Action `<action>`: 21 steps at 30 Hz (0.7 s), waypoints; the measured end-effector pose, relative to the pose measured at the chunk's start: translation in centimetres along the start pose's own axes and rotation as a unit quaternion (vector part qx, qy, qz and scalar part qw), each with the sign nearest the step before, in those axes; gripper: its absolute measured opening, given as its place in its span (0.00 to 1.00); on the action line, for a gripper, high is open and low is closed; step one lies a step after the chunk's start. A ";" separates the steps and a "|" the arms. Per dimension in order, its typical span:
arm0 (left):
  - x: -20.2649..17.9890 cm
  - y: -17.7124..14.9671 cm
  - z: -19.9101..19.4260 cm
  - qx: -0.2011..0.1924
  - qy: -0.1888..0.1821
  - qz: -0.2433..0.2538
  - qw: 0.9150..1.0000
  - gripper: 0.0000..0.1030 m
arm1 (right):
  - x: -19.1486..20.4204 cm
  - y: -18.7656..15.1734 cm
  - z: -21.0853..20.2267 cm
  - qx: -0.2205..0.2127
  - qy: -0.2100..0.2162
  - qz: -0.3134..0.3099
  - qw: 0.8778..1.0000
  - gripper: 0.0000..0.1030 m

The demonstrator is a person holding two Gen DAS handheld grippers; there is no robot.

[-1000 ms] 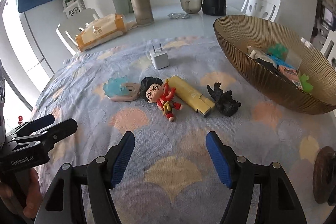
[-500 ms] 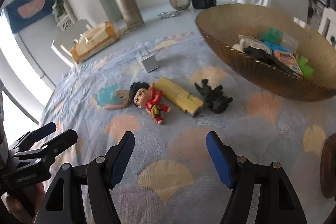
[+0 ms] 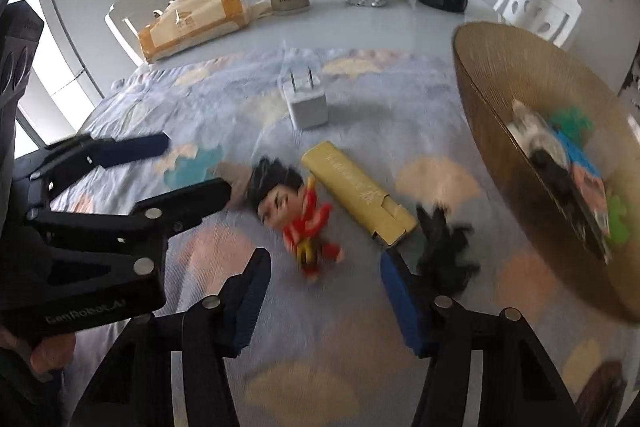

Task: Organize rigid objects
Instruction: 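Grasp the blue-green toy with left tool while right tool grasps red figurine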

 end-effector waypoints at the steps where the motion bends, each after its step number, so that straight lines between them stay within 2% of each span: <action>1: 0.0 -0.1 0.2 -0.001 -0.006 0.000 1.000 0.36 | 0.1 0.2 0.2 -0.003 -0.003 -0.004 1.000 0.55; 2: 0.0 -0.2 0.2 -0.004 -0.013 -0.001 1.000 0.32 | 0.6 0.4 0.4 -0.010 -0.009 -0.011 1.000 0.52; 4: 0.1 -0.2 0.3 -0.011 -0.013 -0.005 1.000 0.31 | 1.3 0.6 0.7 -0.024 -0.011 -0.020 0.999 0.45; 7: 0.1 -0.6 -0.1 -0.019 -0.009 -0.013 1.000 0.31 | 2.3 0.5 0.6 -0.036 -0.023 -0.047 0.998 0.29; 11: 0.5 -1.3 -1.8 -0.029 -0.015 -0.031 0.999 0.31 | 2.5 0.0 -0.1 -0.048 -0.025 -0.056 0.997 0.28; 18: -0.6 -6.0 -6.6 -0.049 -0.019 -0.044 0.998 0.31 | 1.7 -4.1 -3.9 -0.034 0.052 -0.013 0.998 0.28; 21: -1.6 -8.2 -7.2 -0.044 -0.005 -0.041 0.998 0.31 | 2.1 -6.2 -5.6 -0.038 0.061 -0.017 0.997 0.28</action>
Point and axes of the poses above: each gripper's, at about its wrist camera, not at the fingertips, and z roughly the way its jaws point, x to its left, y to its top, the point moved 2 cm from there along z, roughly the way its jaws point, and after that the axes turned 2 degrees about x, right-handed, at the moved point
